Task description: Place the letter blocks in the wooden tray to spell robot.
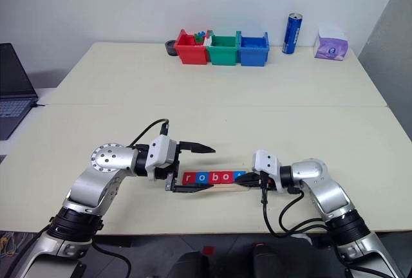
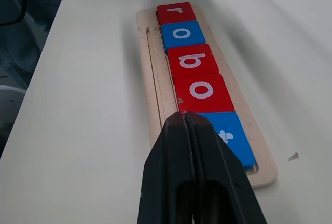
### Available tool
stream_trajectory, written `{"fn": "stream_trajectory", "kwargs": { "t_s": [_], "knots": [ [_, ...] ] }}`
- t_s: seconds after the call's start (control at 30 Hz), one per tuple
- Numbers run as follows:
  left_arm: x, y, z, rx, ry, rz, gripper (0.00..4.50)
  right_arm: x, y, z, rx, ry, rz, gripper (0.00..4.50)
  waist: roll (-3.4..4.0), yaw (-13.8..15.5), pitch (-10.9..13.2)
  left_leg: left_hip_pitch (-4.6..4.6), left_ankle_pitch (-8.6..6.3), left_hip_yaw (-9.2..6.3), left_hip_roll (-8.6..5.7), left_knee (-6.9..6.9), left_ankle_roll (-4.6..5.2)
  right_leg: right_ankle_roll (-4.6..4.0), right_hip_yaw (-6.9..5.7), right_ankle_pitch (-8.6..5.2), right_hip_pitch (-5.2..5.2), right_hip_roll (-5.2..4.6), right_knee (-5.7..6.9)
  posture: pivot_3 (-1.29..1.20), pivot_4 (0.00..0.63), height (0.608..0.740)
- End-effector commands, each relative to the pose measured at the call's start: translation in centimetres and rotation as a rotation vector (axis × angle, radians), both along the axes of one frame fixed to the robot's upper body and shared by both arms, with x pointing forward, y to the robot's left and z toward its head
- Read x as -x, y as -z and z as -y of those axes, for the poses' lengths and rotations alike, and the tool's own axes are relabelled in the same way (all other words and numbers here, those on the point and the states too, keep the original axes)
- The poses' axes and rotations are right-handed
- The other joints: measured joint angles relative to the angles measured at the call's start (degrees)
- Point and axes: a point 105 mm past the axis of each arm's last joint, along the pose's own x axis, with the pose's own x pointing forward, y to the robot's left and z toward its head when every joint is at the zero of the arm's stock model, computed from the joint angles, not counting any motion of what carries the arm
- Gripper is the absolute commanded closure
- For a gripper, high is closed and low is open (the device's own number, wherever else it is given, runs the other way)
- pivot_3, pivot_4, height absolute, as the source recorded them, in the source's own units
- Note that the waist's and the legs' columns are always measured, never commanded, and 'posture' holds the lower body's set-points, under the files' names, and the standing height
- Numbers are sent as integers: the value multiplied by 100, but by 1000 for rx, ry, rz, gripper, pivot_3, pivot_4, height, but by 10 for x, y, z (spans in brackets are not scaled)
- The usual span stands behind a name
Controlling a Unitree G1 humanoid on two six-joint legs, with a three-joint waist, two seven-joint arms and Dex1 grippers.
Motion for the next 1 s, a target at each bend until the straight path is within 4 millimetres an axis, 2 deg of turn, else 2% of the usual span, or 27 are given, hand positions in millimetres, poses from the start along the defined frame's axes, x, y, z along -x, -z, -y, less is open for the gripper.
{"fn": "stream_trajectory", "kwargs": {
  "t_s": [0.03,0.43,0.77,1.0],
  "knots": [
    [2,-10,3,2,24,40,0,-2,-9,-2,-14,-10,46,4441,0,0,0,0,0,0,0,0,0,0,0,0,0,0,0,0,150,740],
    [1,-9,2,3,19,41,0,4,-1,-3,4,-29,41,4441,0,0,0,0,0,0,0,0,0,0,0,0,0,0,0,0,150,740],
    [0,-9,1,-2,17,40,0,-8,0,-3,8,19,105,4441,0,-1,0,1,0,1,0,0,0,0,0,0,0,0,1,0,150,740],
    [1,-9,2,-1,25,43,0,6,-12,-4,-54,-29,25,4441,0,0,0,0,0,0,1,0,0,0,0,0,0,0,1,0,150,740]
  ]
}}
